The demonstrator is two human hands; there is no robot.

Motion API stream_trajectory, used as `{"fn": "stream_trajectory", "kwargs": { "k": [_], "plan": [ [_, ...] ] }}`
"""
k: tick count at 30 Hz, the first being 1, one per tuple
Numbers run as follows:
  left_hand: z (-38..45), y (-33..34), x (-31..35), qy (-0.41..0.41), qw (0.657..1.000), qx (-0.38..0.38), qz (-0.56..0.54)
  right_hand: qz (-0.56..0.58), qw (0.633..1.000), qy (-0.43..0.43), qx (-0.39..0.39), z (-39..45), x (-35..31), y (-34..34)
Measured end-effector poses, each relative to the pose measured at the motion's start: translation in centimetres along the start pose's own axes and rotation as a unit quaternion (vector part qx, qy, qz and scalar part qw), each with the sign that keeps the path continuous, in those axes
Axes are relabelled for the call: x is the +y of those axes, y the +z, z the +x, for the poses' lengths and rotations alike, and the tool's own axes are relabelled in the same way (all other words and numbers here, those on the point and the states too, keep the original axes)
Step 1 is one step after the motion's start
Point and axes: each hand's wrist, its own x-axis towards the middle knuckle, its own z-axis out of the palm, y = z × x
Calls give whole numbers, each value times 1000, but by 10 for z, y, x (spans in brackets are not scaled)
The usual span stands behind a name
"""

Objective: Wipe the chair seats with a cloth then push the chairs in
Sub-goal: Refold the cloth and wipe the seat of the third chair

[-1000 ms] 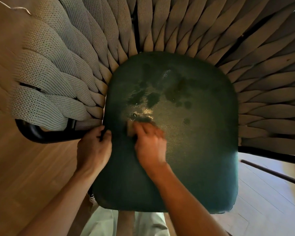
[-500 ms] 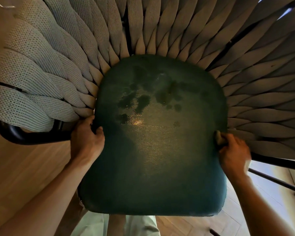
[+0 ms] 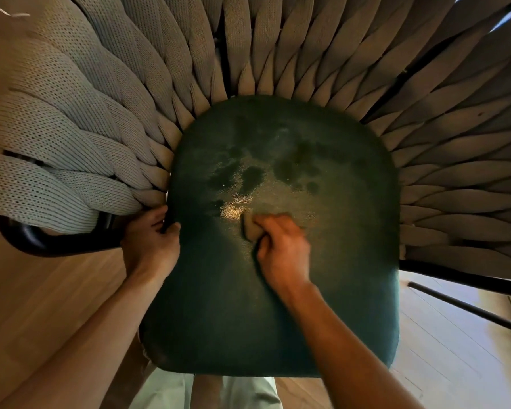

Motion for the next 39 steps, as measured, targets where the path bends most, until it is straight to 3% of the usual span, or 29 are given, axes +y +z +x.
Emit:
{"fn": "stream_trajectory", "kwargs": {
  "k": [4,7,10,12,18,26,33,39],
  "plan": [
    [-1,1,9,-54,995,33,-74,18,998,-41,-43,9,-61,41],
    [2,1,11,-73,989,46,-124,14,998,-47,-29,19,-98,68],
    [7,3,7,-89,981,44,-167,-1,999,-51,-17,25,-111,80],
    [7,3,6,-74,987,44,-139,-30,997,-63,-21,25,-107,78],
    [3,4,4,8,999,7,34,-80,996,-21,-41,21,-48,37],
    [6,4,7,92,976,6,199,-102,992,69,-1,7,74,-57],
    [7,5,11,89,979,8,185,-110,971,204,60,8,135,-119],
    [8,7,9,63,987,10,148,-78,959,250,111,7,132,-102]
  ]
}}
